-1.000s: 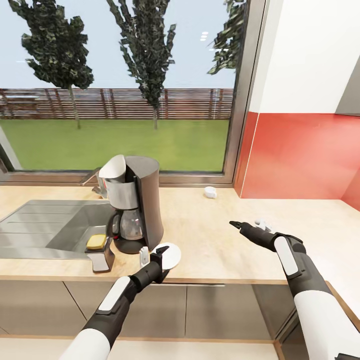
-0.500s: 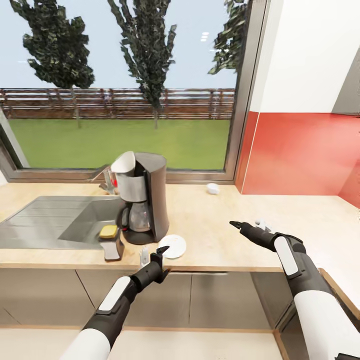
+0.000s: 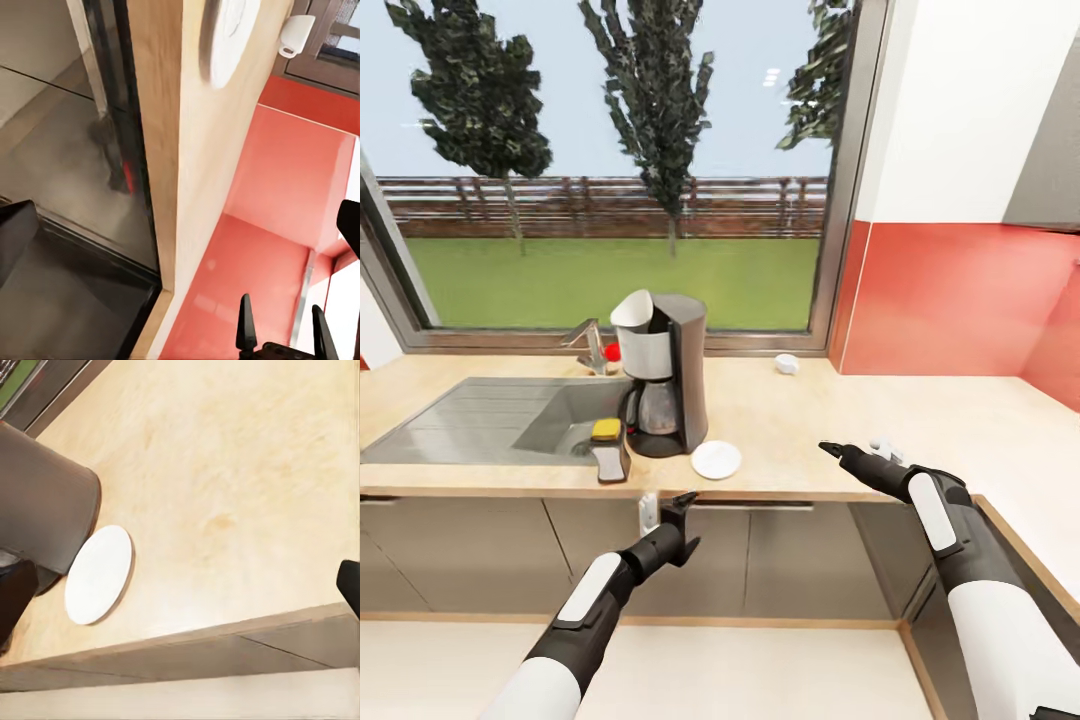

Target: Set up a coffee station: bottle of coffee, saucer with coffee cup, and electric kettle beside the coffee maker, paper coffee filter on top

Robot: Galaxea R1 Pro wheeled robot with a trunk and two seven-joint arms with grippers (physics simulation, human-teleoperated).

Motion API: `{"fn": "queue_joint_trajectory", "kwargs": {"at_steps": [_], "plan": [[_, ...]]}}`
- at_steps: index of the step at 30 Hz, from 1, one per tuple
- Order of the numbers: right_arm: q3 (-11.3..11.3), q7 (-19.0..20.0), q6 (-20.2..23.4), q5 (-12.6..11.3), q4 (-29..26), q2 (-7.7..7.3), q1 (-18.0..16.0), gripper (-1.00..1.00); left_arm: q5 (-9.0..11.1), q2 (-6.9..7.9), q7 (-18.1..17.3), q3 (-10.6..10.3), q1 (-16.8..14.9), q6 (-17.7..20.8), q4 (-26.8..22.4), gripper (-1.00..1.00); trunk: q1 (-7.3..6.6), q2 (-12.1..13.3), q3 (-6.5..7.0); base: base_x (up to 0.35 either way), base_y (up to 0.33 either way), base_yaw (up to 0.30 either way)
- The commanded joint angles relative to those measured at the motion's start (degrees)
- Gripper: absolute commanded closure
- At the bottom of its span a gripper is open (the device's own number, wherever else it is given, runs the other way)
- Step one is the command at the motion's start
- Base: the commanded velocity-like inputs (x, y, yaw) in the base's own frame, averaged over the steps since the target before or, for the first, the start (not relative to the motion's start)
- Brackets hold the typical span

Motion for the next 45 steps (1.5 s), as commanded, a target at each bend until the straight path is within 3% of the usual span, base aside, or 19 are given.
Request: {"fn": "queue_joint_trajectory", "kwargs": {"at_steps": [1, 14, 15, 18, 22, 23, 26, 27, 28, 33, 34, 35, 36, 37, 38, 41, 42, 43, 45], "plan": [[-0.14, 0.31, 0.28, 0.15, -0.02, 0.01, -0.06, -1.00, 0.45, 0.01, 0.21, -0.01, -0.04, 0.11, -0.04, -1.00, 0.00, -0.14, -0.13, -0.323, 0.003, 0.000], [-0.14, 0.33, 0.29, 0.15, -0.02, 0.01, -0.06, -1.00, -0.07, 0.16, -0.58, -0.22, 1.43, 0.34, 0.33, -1.00, 0.00, -0.14, -0.13, -0.227, 0.000, 0.000], [-0.14, 0.33, 0.29, 0.15, -0.02, 0.01, -0.06, -1.00, -0.44, 0.25, -0.76, -0.65, 4.62, 0.26, 0.54, -1.00, 0.00, -0.14, -0.13, -0.014, 0.000, 0.000], [-0.14, 0.33, 0.32, 0.15, -0.02, 0.01, -0.06, -1.00, -2.35, 0.33, -0.78, -1.23, 8.81, 0.08, 0.67, -1.00, 0.00, -0.14, -0.13, -0.006, 0.000, 0.000], [-0.14, 0.33, 0.31, 0.15, -0.02, 0.01, -0.06, -1.00, -11.15, 0.46, -0.81, -2.27, 14.69, -1.17, 0.82, -1.00, 0.00, -0.14, -0.13, -0.002, 0.000, 0.000], [-0.14, 0.33, 0.32, 0.15, -0.02, 0.01, -0.06, -1.00, -14.29, 0.60, -0.83, -2.31, 16.22, -2.11, 1.23, -1.00, 0.00, -0.14, -0.13, 0.000, 0.000, 0.000], [-0.14, 0.33, 0.31, 0.15, -0.02, 0.01, -0.06, -1.00, -21.59, 1.74, -0.91, -2.32, 19.31, -5.06, 3.90, -1.00, 0.00, -0.14, -0.13, 0.000, 0.000, 0.000], [-0.14, 0.33, 0.31, 0.15, -0.02, 0.01, -0.06, -1.00, -24.00, 2.62, -1.11, -2.39, 20.08, -6.28, 5.62, -1.00, 0.00, -0.14, -0.13, 0.000, 0.000, 0.000], [-0.11, 0.31, 0.33, 0.15, -0.02, 0.01, -0.06, -1.00, -29.91, 4.78, -1.83, -2.58, 21.09, -11.60, 14.01, -1.00, 0.00, -0.14, -0.13, 0.000, 0.000, 0.000], [-0.01, 0.21, 0.27, 0.24, 0.06, 0.08, -0.06, -1.00, -41.37, 7.08, -2.02, -2.71, 21.29, -21.50, 23.86, -1.00, 0.00, -0.14, -0.13, 0.000, 0.000, 0.000], [0.02, 0.15, 0.18, 0.60, 0.15, 0.14, -0.06, -1.00, -48.70, 8.22, -1.86, -2.71, 21.36, -24.83, 26.18, -1.00, 0.00, -0.14, -0.13, 0.000, 0.000, 0.000], [0.06, 0.12, -0.17, 1.45, 0.18, 0.25, -0.06, -1.00, -52.52, 8.62, -1.71, -2.72, 21.41, -26.16, 27.40, -1.00, 0.00, -0.14, -0.13, 0.000, 0.000, 0.000], [0.08, -0.17, -1.26, 4.19, 0.28, 0.48, -0.06, -1.00, -59.10, 9.10, -1.49, -2.73, 21.48, -28.05, 29.82, -1.00, 0.00, -0.14, -0.13, 0.000, 0.000, 0.000], [0.10, -0.56, -2.02, 6.17, 0.38, 0.63, -0.06, -1.00, -62.38, 9.38, -1.42, -2.73, 21.51, -28.81, 31.23, -1.00, 0.00, -0.14, -0.13, 0.000, 0.000, 0.000], [0.11, -1.81, -3.79, 10.27, 0.59, 1.07, -0.06, -1.00, -68.70, 10.47, -1.28, -2.74, 21.55, -30.36, 34.21, -1.00, 0.00, -0.14, -0.13, 0.000, 0.000, 0.000], [0.10, -4.79, -6.45, 14.55, 0.68, 2.54, -0.06, -1.00, -74.79, 13.31, -0.78, -2.68, 21.68, -33.87, 38.07, -1.00, 0.00, -0.14, -0.13, 0.000, 0.000, 0.000], [0.10, -5.45, -6.83, 15.01, 0.70, 2.82, -0.06, -1.00, -75.28, 13.77, -0.67, -2.67, 21.73, -34.42, 38.57, -1.00, 0.00, -0.14, -0.13, 0.000, 0.000, 0.000], [0.11, -8.93, -8.29, 16.38, 0.74, 3.95, -0.06, -1.00, -76.54, 15.36, -0.11, -2.66, 22.25, -35.92, 40.02, -1.00, 0.00, -0.14, -0.13, 0.000, 0.000, 0.000], [0.15, -12.28, -9.52, 17.20, 0.82, 4.71, -0.06, -1.00, -77.14, 16.18, 0.42, -2.70, 22.78, -36.39, 40.54, -1.00, 0.00, -0.14, -0.13, 0.000, 0.000, 0.000]]}}
